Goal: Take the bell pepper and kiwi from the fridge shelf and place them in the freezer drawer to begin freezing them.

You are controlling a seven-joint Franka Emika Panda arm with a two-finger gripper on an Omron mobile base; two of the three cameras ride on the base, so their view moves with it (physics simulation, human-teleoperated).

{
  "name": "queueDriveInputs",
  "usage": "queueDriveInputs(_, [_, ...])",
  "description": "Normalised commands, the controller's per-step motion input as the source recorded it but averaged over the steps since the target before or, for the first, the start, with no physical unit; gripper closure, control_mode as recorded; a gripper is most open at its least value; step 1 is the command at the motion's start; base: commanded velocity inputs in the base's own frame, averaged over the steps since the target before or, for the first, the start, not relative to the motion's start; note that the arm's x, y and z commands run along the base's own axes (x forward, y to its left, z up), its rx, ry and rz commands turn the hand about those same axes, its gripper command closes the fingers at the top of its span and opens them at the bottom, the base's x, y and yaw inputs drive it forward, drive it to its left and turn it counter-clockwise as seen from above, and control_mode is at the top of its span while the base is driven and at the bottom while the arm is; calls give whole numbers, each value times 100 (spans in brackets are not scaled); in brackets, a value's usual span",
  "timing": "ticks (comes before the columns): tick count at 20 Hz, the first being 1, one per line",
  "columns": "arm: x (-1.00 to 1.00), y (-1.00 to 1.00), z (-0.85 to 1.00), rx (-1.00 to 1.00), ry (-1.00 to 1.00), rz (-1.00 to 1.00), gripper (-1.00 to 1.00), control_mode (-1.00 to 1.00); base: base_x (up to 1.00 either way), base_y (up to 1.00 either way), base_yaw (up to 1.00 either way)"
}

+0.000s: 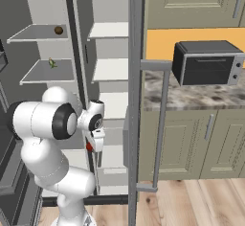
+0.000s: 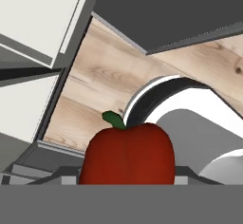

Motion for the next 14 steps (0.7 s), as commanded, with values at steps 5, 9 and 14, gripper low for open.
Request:
queueDriveInputs(5, [18,-10,-21,0,0,0,100,-100,0,0,0])
queueDriveInputs(9, [26,-14,-26,0,0,0,100,-100,0,0,0])
queueDriveInputs(14, [22,-15,-26,0,0,0,100,-100,0,0,0])
